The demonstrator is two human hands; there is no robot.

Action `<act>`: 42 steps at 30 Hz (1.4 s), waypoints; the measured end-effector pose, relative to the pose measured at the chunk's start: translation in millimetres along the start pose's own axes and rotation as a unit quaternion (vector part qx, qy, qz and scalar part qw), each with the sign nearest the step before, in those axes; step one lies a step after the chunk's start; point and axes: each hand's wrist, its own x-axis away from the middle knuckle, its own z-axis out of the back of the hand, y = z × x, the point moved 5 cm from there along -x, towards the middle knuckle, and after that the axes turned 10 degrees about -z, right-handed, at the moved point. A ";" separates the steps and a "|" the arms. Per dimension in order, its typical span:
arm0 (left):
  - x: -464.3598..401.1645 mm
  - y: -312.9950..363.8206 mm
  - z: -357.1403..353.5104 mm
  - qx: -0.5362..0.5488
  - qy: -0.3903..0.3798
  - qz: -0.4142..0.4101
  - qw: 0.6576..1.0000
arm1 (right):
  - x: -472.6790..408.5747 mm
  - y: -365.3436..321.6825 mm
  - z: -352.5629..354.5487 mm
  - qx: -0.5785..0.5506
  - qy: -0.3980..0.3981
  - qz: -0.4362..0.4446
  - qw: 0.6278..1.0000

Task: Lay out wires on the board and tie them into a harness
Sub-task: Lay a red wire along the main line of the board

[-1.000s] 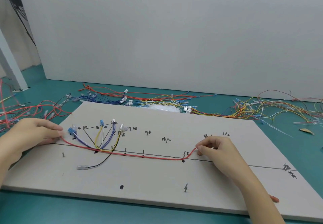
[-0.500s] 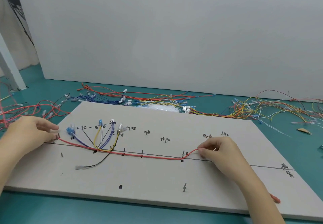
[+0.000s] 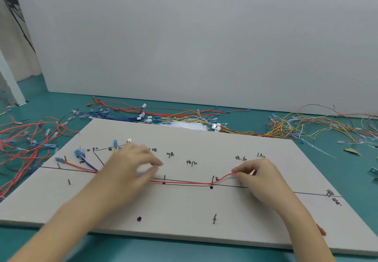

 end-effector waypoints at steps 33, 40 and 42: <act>-51.0 75.0 -105.4 0.025 -0.122 -0.117 0.985 | -0.6 28.9 86.2 0.167 0.061 -0.178 0.968; -49.9 79.7 -110.5 -0.010 -0.154 -0.121 0.981 | -2.5 29.7 92.1 0.050 0.073 -0.152 0.984; -50.2 83.9 -114.6 -0.036 -0.177 -0.125 0.976 | -4.3 32.4 92.3 0.016 0.100 -0.144 0.984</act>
